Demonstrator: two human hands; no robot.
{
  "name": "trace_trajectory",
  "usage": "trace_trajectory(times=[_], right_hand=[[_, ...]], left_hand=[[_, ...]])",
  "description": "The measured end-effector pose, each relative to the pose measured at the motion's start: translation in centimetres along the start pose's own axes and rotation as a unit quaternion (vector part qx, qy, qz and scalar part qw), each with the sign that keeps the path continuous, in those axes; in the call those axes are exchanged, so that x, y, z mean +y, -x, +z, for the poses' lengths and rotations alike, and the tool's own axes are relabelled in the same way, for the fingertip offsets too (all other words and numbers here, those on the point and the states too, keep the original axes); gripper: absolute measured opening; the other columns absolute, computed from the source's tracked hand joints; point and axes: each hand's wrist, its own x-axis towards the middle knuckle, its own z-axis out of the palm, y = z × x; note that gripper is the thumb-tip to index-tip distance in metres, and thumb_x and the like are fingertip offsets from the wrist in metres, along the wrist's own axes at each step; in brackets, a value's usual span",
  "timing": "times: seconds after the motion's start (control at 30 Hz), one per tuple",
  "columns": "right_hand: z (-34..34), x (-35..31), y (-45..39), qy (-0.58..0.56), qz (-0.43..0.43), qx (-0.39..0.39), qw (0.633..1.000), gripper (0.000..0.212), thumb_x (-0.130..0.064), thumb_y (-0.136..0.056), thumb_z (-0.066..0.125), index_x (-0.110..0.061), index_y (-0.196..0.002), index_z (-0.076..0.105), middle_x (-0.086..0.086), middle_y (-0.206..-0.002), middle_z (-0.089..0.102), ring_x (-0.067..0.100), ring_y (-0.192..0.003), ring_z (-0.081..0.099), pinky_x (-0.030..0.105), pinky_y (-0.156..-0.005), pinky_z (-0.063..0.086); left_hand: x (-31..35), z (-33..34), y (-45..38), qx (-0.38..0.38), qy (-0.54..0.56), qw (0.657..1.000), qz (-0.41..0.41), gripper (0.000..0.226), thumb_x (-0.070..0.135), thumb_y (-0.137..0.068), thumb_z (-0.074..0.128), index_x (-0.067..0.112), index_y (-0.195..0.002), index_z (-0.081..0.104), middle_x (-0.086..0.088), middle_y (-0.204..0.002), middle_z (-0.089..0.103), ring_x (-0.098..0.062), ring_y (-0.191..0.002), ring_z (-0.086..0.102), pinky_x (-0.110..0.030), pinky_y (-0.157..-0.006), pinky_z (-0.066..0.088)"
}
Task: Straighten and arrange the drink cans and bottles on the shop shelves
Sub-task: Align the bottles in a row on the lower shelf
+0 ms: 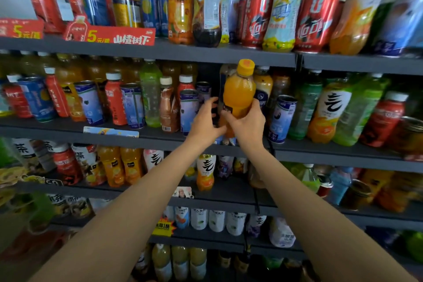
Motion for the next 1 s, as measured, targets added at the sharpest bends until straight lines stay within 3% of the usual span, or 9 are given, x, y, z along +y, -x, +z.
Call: trace_trajectory(times=[0.07, 0.23, 0.33, 0.43, 0.53, 0.7, 0.83, 1.0], right_hand=[[-0.7, -0.1, 0.9, 0.002, -0.012, 0.019, 1.000, 0.062, -0.038, -0.069, 0.077, -0.011, -0.116, 0.048, 0.007, -0.110, 0.059, 0.023, -0.104, 0.056, 0.037, -0.086, 0.048], [-2.5, -3.0, 1.9, -0.021, -0.061, 0.084, 0.994, 0.056, -0.040, -0.067, 0.078, -0.014, -0.107, 0.047, 0.002, -0.102, 0.053, 0.018, -0.099, 0.052, 0.030, -0.080, 0.045], [-2.6, -6.0, 1.8, -0.070, -0.094, 0.114, 0.987, 0.056, -0.041, -0.068, 0.077, -0.011, -0.104, 0.046, 0.005, -0.099, 0.052, 0.020, -0.095, 0.053, 0.034, -0.078, 0.047], [-2.0, -9.2, 1.4, -0.106, -0.121, 0.127, 0.979, 0.057, -0.046, -0.068, 0.074, -0.011, -0.103, 0.045, 0.008, -0.097, 0.053, 0.023, -0.093, 0.054, 0.041, -0.078, 0.049], [-1.2, -12.1, 1.1, -0.125, -0.152, 0.118, 0.973, 0.054, -0.043, -0.071, 0.074, -0.011, -0.106, 0.048, 0.006, -0.099, 0.054, 0.021, -0.095, 0.053, 0.037, -0.080, 0.049], [0.3, -16.8, -0.6, -0.105, -0.162, 0.028, 0.981, 0.049, -0.041, -0.074, 0.074, -0.012, -0.106, 0.051, 0.005, -0.103, 0.058, 0.019, -0.097, 0.056, 0.030, -0.081, 0.047], [1.0, -19.7, -3.1, -0.034, -0.152, -0.092, 0.984, 0.049, -0.022, -0.080, 0.070, -0.006, -0.121, 0.049, 0.011, -0.116, 0.058, 0.023, -0.106, 0.058, 0.036, -0.090, 0.048], [1.2, -20.1, -3.6, 0.009, -0.200, -0.177, 0.964, 0.043, -0.001, -0.089, 0.050, -0.006, -0.131, 0.043, 0.009, -0.121, 0.055, 0.021, -0.112, 0.054, 0.028, -0.093, 0.043]], left_hand=[[0.8, -0.2, 0.5, -0.003, 0.002, 1.000, 0.017, 0.075, 0.013, -0.076, 0.072, 0.017, -0.138, 0.031, -0.009, -0.135, 0.047, -0.025, -0.120, 0.050, -0.049, -0.097, 0.046], [4.0, -2.1, 1.3, -0.004, -0.008, 0.997, 0.078, 0.068, 0.015, -0.078, 0.071, 0.018, -0.136, 0.035, -0.004, -0.130, 0.049, -0.018, -0.115, 0.052, -0.039, -0.093, 0.048], [6.0, -4.3, 1.5, 0.027, -0.010, 0.994, 0.109, 0.067, 0.014, -0.078, 0.071, 0.019, -0.136, 0.037, -0.002, -0.126, 0.052, -0.015, -0.109, 0.054, -0.035, -0.088, 0.050], [7.8, -6.9, 1.8, 0.049, -0.003, 0.990, 0.129, 0.065, 0.010, -0.080, 0.068, 0.019, -0.136, 0.037, 0.000, -0.124, 0.053, -0.014, -0.110, 0.054, -0.029, -0.087, 0.050], [9.4, -9.2, 2.0, 0.067, -0.040, 0.985, 0.153, 0.066, 0.012, -0.083, 0.066, 0.017, -0.140, 0.034, 0.010, -0.122, 0.047, -0.004, -0.109, 0.046, -0.022, -0.086, 0.045], [10.4, -13.0, 1.2, 0.109, -0.027, 0.982, 0.150, 0.054, 0.013, -0.085, 0.063, 0.012, -0.134, 0.041, -0.001, -0.120, 0.058, -0.014, -0.106, 0.057, -0.026, -0.088, 0.048], [10.7, -15.8, -0.6, 0.134, -0.014, 0.984, 0.120, 0.037, 0.021, -0.086, 0.064, 0.015, -0.121, 0.053, 0.007, -0.104, 0.059, -0.004, -0.092, 0.056, -0.036, -0.091, 0.050], [10.4, -17.4, -3.8, 0.163, 0.037, 0.984, 0.058, 0.032, 0.024, -0.088, 0.062, 0.011, -0.117, 0.056, -0.007, -0.113, 0.063, -0.022, -0.106, 0.059, -0.038, -0.091, 0.049]])
